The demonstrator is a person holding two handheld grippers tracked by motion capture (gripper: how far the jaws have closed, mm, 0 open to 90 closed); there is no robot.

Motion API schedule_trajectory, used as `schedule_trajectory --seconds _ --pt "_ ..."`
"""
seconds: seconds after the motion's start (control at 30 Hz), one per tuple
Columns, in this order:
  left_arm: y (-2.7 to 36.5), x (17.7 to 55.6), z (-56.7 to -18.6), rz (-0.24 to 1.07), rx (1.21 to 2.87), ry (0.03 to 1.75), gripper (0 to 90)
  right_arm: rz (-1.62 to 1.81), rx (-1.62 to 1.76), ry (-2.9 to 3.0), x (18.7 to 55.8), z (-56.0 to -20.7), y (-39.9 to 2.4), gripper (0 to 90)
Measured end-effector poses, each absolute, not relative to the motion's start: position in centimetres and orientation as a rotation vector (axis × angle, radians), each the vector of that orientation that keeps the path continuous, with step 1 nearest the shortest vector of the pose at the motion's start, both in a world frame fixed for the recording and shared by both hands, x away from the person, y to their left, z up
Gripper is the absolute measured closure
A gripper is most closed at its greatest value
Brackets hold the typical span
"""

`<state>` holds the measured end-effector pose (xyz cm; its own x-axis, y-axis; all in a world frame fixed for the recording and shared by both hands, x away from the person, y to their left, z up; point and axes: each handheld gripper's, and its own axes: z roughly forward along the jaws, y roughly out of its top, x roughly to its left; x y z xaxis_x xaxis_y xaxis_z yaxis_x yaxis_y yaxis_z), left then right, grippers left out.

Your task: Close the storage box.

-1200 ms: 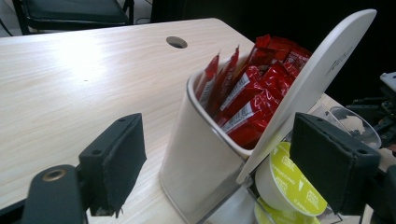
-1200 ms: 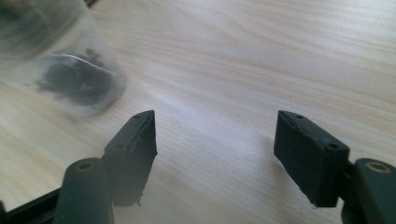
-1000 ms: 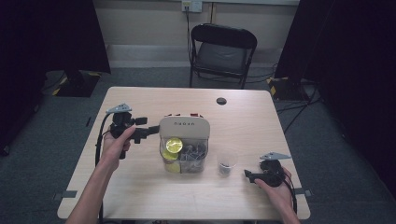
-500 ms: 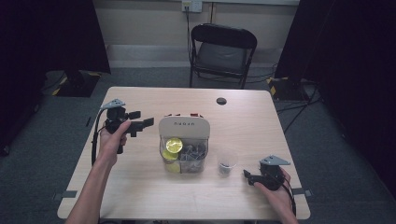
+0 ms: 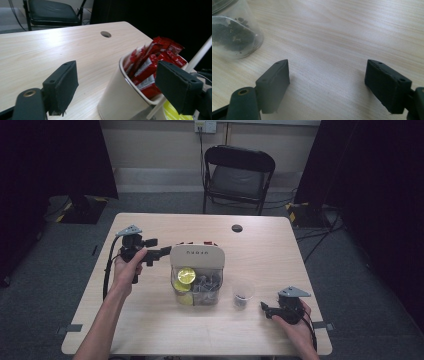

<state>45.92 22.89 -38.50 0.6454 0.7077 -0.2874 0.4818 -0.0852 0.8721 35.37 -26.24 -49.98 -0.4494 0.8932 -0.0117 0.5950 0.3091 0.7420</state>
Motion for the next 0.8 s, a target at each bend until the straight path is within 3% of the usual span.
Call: schedule_trajectory --seconds 0.8 --pt "22.51 45.14 -37.98 0.190 1.737 0.924 23.5 0.950 1.322 2.158 35.37 -49.98 -26.25 19.6"
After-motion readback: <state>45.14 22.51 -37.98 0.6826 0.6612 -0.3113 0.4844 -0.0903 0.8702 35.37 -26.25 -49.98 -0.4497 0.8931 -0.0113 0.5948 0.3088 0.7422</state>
